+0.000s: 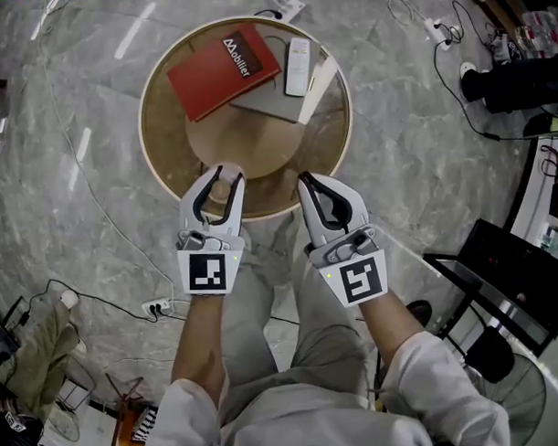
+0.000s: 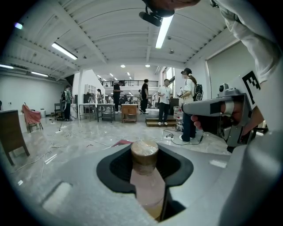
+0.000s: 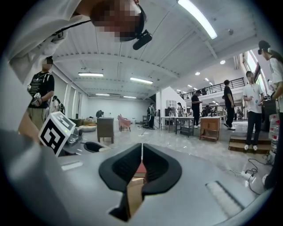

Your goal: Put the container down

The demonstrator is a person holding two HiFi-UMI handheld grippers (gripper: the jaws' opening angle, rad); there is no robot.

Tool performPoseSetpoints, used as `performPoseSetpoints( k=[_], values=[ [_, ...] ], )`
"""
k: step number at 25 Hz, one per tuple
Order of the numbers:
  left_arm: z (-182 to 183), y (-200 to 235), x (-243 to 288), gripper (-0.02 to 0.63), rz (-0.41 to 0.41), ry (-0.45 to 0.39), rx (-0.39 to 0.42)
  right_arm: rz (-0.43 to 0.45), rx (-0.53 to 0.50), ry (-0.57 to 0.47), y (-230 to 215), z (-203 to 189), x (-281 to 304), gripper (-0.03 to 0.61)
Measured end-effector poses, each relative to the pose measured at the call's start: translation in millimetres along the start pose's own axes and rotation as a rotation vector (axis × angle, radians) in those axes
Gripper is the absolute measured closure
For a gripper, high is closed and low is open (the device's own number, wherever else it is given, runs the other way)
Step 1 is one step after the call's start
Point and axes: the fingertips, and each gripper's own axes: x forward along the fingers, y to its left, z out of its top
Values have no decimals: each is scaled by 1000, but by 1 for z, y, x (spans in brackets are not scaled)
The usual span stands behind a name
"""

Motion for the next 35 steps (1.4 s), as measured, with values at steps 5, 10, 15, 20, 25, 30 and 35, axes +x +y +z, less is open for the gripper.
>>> performPoseSetpoints(
  k=[5, 10, 15, 20, 25, 30, 35],
  values=[
    [-40, 3, 24, 486, -5, 20, -2, 21, 13, 35, -5, -43, 12, 566],
    [-78, 6, 43, 486, -4, 50, 0, 36, 16, 64, -13, -82, 22, 566],
    [-110, 7, 59, 486, -2, 68, -6, 47, 21, 83, -20, -114, 30, 566],
    [-134, 5, 74, 485, -6, 76, -12, 57, 35, 99, -23, -138, 38, 568],
    [-155, 2, 81, 486, -14, 100, -14, 74, 43, 116, -23, -156, 40, 568],
    [-169, -1, 87, 486, -21, 107, -13, 75, 42, 125, -29, -170, 42, 569],
    [-177, -4, 89, 486, -32, 99, 8, 75, 48, 136, -31, -183, 41, 571]
  ],
)
